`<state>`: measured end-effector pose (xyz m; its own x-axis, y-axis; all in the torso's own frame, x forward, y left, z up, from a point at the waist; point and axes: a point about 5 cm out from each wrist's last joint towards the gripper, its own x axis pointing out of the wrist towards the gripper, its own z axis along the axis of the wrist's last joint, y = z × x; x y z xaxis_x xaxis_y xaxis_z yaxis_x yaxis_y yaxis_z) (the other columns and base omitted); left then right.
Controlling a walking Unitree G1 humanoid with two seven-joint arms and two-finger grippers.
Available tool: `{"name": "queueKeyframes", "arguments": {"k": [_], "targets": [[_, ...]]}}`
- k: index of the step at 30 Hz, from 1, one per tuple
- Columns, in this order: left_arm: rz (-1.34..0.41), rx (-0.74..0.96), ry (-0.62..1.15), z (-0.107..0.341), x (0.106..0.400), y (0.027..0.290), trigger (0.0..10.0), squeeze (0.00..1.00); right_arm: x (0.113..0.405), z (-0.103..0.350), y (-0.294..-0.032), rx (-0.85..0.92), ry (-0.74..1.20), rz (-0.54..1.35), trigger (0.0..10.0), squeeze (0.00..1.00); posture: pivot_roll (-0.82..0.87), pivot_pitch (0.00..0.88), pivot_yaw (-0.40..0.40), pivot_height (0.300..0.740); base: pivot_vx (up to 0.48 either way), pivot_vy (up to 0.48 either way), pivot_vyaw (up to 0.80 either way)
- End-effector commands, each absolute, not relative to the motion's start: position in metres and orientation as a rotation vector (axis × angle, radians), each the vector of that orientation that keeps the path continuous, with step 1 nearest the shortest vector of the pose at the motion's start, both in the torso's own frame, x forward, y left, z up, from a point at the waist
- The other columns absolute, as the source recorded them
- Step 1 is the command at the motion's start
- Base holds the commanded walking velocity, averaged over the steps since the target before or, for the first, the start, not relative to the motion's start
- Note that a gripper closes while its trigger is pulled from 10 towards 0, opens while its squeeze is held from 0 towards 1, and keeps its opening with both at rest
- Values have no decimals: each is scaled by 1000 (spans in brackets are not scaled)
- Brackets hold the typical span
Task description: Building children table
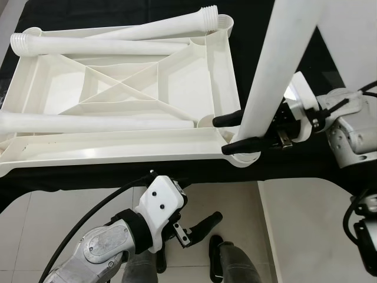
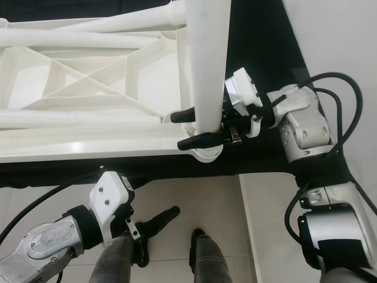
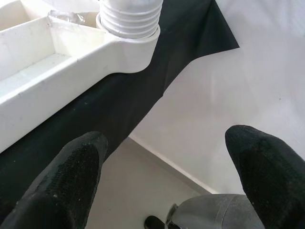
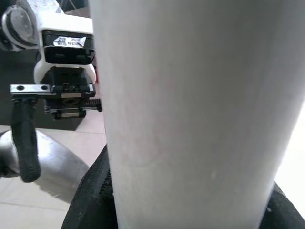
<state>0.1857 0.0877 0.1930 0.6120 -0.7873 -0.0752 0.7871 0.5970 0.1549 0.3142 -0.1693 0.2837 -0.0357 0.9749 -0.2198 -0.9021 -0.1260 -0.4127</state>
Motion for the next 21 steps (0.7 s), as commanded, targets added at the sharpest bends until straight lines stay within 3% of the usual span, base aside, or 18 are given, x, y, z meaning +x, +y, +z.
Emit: {"name": "queueKeyframes", "arguments": {"k": [1, 9, 17, 21], "targets": [[-933, 172, 24, 190, 181, 86, 10000, 0, 319, 250, -172, -457, -47, 1552, 10000, 0, 82, 434, -3, 740, 0, 0, 0], [-932, 170, 21, 190, 183, 84, 10000, 0, 318, 250, -175, -395, -88, 1455, 10000, 0, 73, 431, -4, 740, 0, 0, 0], [-931, 170, 15, 190, 184, 83, 10000, 0, 326, 248, -178, -346, -77, 1229, 10000, 0, 61, 426, -13, 740, 0, 0, 0], [-933, 170, 12, 190, 184, 83, 10000, 0, 331, 235, -176, -310, -33, 956, 10000, 0, 47, 425, -22, 740, 0, 0, 0]]}}
